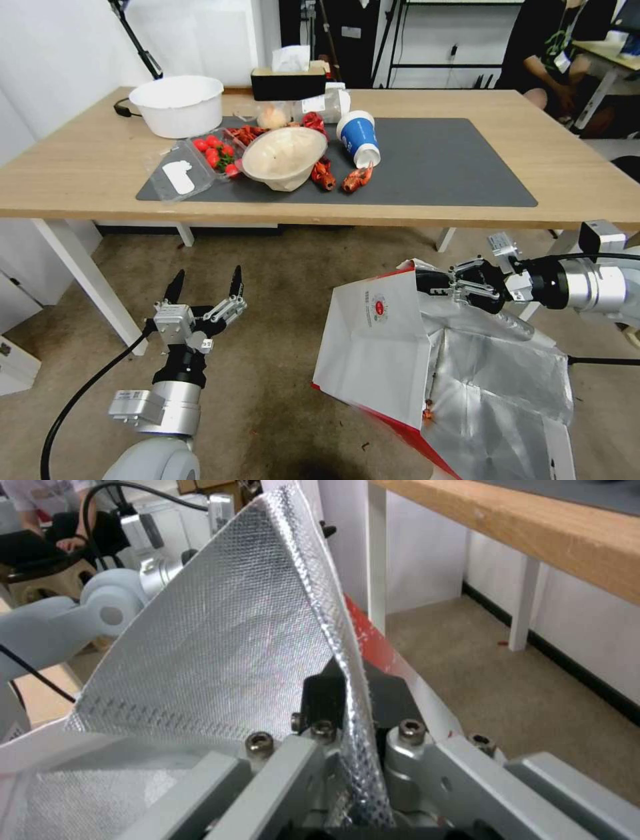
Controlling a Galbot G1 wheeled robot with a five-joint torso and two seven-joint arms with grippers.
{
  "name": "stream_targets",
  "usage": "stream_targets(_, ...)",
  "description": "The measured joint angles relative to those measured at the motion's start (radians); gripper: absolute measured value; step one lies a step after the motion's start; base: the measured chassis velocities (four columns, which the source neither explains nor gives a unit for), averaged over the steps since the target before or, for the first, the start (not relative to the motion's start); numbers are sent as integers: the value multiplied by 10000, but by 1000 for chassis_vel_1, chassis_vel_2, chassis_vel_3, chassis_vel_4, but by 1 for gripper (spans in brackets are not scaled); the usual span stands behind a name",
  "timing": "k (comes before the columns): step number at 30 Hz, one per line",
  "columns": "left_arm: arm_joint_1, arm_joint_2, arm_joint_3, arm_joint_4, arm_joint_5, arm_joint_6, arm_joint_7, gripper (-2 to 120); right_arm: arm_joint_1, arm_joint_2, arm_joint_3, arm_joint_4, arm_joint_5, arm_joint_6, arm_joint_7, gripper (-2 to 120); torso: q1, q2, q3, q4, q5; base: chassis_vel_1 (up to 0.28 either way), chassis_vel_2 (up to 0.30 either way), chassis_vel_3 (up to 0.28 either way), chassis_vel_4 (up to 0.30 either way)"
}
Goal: Pick up the food delivery bag from the floor and place it on the table.
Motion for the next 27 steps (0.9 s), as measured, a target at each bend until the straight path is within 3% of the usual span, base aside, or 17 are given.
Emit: stream_targets(27,-36,0,14,71,19,1,13,100,-20,50,-6,-71,-39,26,-27,0,399,1074,674,0,0,0,0,0,0)
